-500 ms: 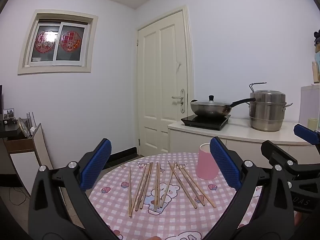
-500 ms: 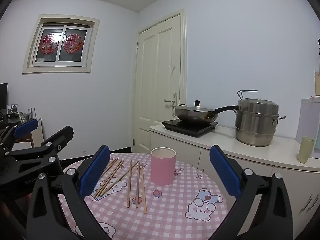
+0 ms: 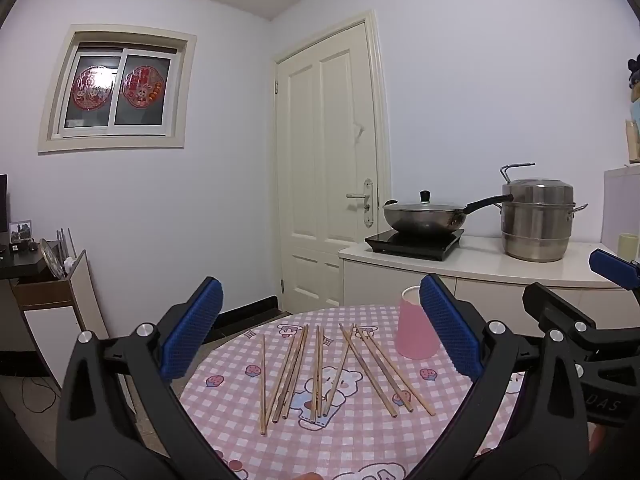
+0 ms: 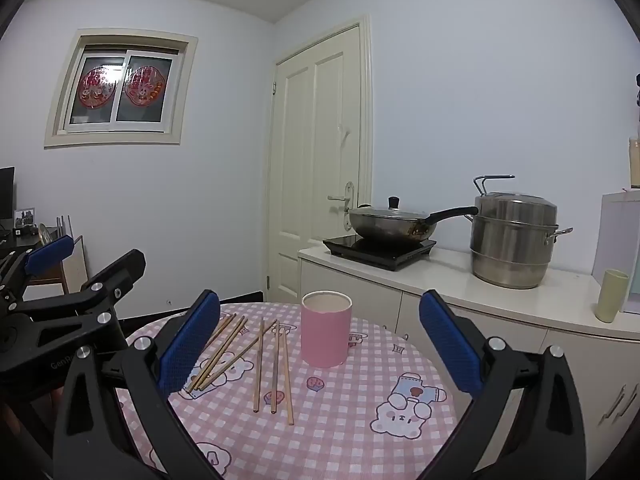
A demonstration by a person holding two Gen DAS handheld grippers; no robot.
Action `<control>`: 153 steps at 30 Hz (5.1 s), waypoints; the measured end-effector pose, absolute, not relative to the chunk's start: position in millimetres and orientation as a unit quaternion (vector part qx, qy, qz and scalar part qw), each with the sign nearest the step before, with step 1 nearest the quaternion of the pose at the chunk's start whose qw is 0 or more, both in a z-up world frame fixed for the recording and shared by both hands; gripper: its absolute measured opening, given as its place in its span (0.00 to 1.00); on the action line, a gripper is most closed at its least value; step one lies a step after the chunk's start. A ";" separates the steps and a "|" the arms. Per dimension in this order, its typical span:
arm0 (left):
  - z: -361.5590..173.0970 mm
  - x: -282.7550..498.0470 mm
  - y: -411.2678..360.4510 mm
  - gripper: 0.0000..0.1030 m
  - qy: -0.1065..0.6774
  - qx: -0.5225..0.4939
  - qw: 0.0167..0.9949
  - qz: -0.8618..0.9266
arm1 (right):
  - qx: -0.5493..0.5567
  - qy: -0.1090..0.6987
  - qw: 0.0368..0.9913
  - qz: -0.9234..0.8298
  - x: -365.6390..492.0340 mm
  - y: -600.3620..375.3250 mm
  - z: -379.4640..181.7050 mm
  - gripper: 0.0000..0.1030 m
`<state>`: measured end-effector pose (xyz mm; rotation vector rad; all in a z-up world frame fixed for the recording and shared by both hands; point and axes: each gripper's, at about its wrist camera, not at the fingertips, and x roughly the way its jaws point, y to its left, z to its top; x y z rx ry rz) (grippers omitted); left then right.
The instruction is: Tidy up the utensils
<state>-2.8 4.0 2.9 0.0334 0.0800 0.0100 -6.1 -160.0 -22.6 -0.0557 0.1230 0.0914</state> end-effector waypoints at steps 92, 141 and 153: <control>-52.6 73.3 51.5 0.94 0.173 -0.022 0.985 -0.008 | 0.008 0.180 0.977 0.114 66.3 -143.7 -75.9 0.93; -161.9 289.4 130.8 0.06 0.466 -0.054 0.883 -0.003 | -0.130 0.393 0.884 0.216 225.3 -82.4 -134.9 0.42; -133.9 275.2 143.2 0.06 0.427 -0.111 0.897 -0.044 | -0.151 0.467 0.852 0.182 301.5 -49.4 -157.7 0.17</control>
